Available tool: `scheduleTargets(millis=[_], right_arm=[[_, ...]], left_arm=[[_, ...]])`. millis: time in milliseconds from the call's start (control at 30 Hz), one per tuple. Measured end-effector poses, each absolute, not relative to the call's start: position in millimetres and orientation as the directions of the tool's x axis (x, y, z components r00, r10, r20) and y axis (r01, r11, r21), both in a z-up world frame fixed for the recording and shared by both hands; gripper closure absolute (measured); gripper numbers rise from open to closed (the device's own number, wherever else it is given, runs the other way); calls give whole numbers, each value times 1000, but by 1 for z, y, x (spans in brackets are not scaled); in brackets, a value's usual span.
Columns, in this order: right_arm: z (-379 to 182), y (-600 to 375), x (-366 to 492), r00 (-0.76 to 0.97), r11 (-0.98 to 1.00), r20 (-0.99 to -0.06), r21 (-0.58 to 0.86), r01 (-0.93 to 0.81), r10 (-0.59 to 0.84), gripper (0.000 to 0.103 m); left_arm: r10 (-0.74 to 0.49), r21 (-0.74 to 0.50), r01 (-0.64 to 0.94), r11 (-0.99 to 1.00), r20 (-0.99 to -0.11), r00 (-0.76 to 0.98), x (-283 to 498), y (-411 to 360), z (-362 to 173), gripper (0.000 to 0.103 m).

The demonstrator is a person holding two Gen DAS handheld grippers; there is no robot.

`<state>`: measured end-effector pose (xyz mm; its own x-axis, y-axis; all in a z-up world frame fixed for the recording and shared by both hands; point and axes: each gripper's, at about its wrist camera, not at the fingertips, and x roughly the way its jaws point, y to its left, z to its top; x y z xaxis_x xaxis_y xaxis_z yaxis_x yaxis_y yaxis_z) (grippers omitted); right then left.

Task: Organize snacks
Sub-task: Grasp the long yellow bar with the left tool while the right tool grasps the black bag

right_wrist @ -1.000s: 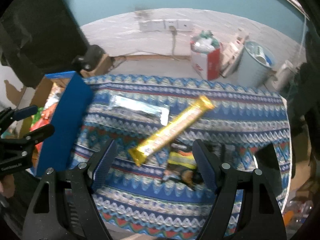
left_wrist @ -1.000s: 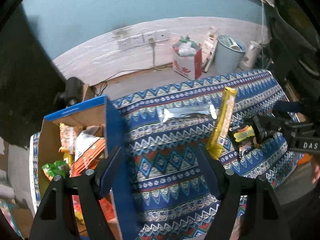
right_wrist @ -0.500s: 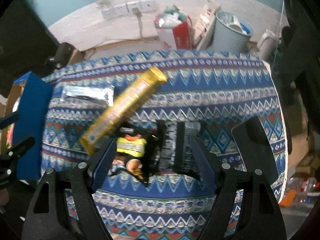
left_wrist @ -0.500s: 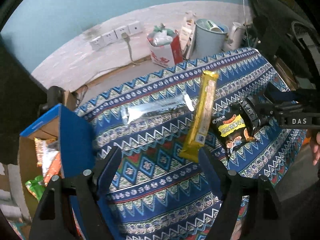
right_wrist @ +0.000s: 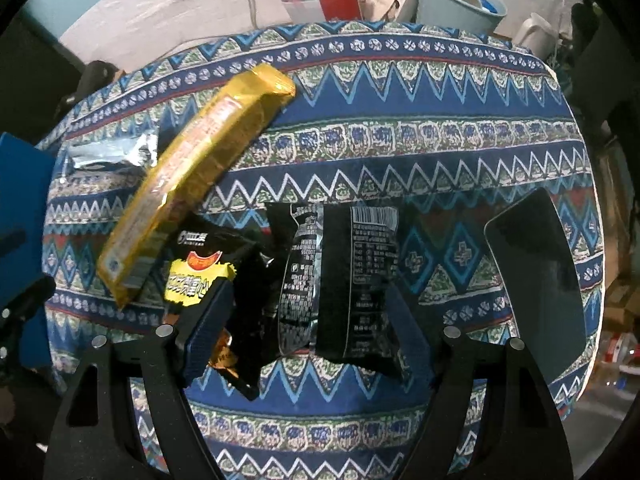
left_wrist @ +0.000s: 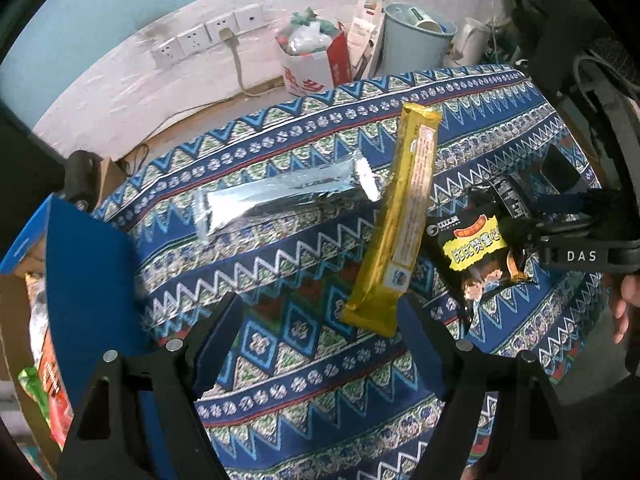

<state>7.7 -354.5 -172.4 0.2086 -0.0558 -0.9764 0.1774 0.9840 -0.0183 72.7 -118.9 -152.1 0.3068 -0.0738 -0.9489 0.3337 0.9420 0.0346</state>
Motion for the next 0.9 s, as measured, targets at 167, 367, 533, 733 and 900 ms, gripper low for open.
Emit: scheduleTargets(millis=[167,367,533,733,900], right_arm=[[-179,-363,13,197,978,-978,-29,206,-70,25],[-196,-372,17,156,978,-985,-43,203,-76,25],[-210,-373,15,136,980,-987,-60,189,-87,25],[-208,-377,11,159,980,-980,-94,177,-122,43],[-192,-380,11,200,975,-968,-111,194,-150,43]], left_arm=[[-81,28,359,933,-956,283,85,-130,-161,23],[-99,0,368,930,-963,250,100,-145,-177,23],[-138,-54,358,932,-967,215,112,-159,-189,23],[-142,-52,374,926,-966,217,125,-182,-197,23],[-149,-56,392,918,-966,211,130,-198,-205,23]])
